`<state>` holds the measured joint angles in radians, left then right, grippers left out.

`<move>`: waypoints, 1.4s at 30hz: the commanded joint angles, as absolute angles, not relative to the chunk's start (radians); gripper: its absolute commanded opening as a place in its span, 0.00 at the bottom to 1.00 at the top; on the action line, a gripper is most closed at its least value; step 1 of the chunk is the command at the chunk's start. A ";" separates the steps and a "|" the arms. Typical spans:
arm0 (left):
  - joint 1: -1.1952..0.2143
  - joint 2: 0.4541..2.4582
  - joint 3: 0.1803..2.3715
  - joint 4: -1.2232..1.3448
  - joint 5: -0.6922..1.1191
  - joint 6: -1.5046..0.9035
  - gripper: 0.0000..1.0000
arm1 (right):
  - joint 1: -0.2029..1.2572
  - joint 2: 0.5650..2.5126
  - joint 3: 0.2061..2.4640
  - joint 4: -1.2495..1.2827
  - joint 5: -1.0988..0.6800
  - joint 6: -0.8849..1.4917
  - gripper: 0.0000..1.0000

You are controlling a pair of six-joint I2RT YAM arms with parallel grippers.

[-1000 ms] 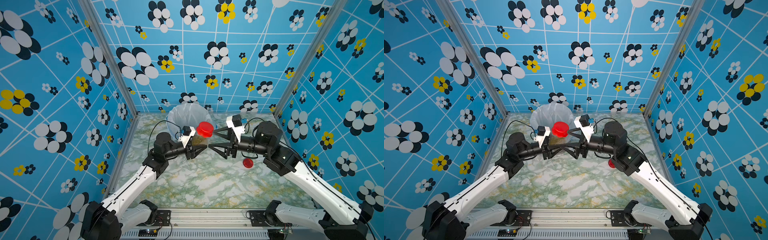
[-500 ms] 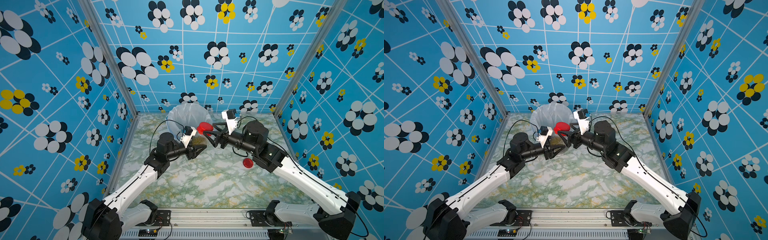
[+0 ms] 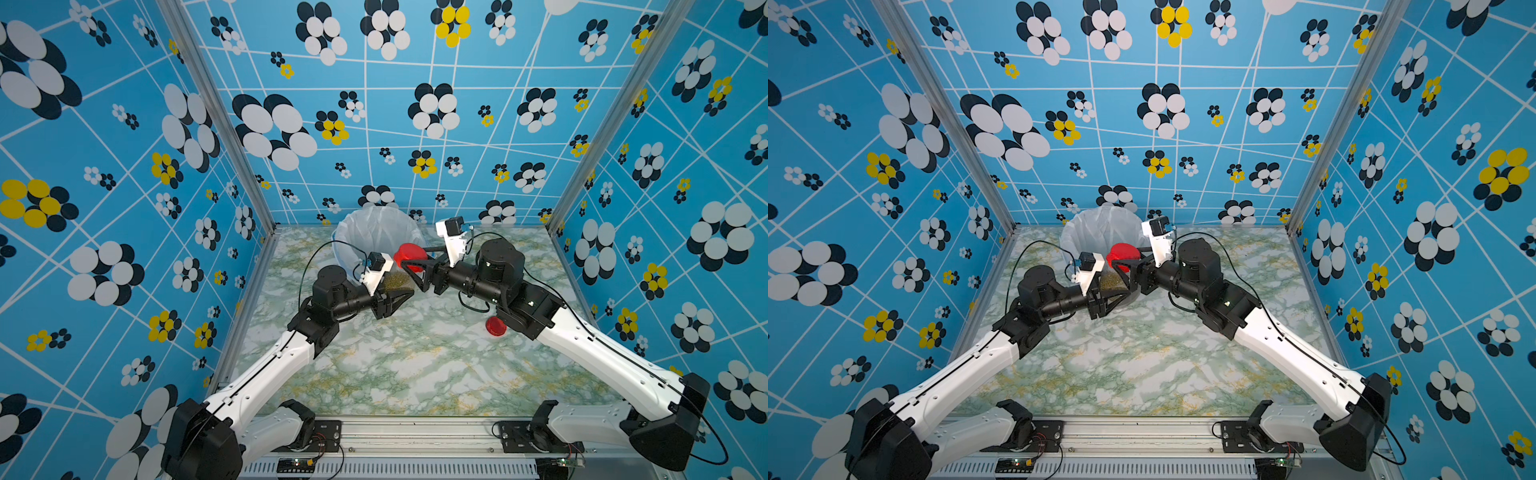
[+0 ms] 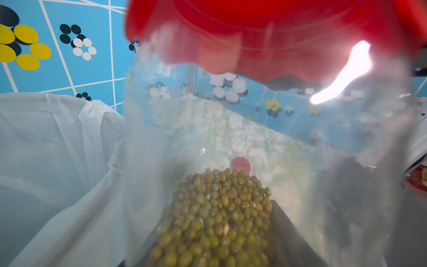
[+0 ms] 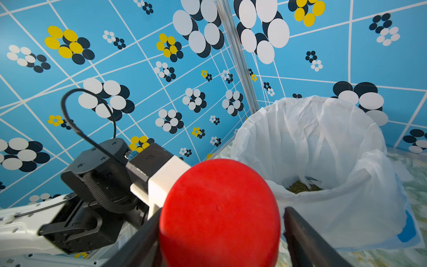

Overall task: Empty moldy mung beans from jars
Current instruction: Unscrew the lid from the jar.

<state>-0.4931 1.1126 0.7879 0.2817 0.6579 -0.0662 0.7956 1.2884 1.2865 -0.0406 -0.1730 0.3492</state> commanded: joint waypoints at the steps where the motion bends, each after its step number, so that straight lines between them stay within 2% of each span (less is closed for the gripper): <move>1: -0.506 1.078 0.791 0.342 0.689 -0.028 0.30 | 0.791 1.329 1.324 -0.052 -0.195 0.382 0.79; 4: -0.508 1.077 0.797 0.324 0.696 -0.013 0.30 | 0.792 1.345 1.338 -0.060 -0.208 0.382 0.79; 5: -0.508 1.072 0.793 0.325 0.693 -0.011 0.30 | 0.791 1.348 1.340 -0.060 -0.207 0.379 0.75; 8: -0.508 1.058 0.777 0.340 0.683 -0.011 0.30 | 0.787 1.349 1.345 -0.060 -0.218 0.367 0.53; 11: -0.501 1.056 0.775 0.340 0.685 -0.012 0.30 | 0.776 1.335 1.323 -0.015 -0.278 0.352 0.39; 12: -0.496 1.057 0.775 0.342 0.696 -0.016 0.30 | 0.767 1.329 1.306 0.012 -0.301 0.350 0.38; 20: -0.469 1.073 0.797 0.338 0.828 -0.007 0.31 | 0.638 1.353 1.285 0.136 -0.683 0.320 0.33; 26: -0.429 1.121 0.810 0.366 0.967 -0.040 0.31 | 0.638 1.336 1.341 0.012 -0.915 0.108 0.33; 30: -0.407 1.175 0.804 0.472 1.047 -0.131 0.31 | 0.638 1.309 1.364 -0.115 -1.093 -0.075 0.33; 33: -0.403 1.175 0.825 0.401 1.028 -0.097 0.31 | 0.637 1.311 1.413 -0.284 -1.175 -0.226 0.37; 35: -0.403 1.160 0.828 0.379 0.994 -0.081 0.31 | 0.637 1.325 1.456 -0.365 -1.164 -0.258 0.46; 39: -0.405 1.133 0.827 0.353 0.911 -0.061 0.31 | 0.637 1.321 1.447 -0.243 -1.011 -0.063 0.76; 42: -0.409 1.130 0.828 0.337 0.842 -0.063 0.30 | 0.643 1.298 1.420 -0.118 -0.884 0.116 0.83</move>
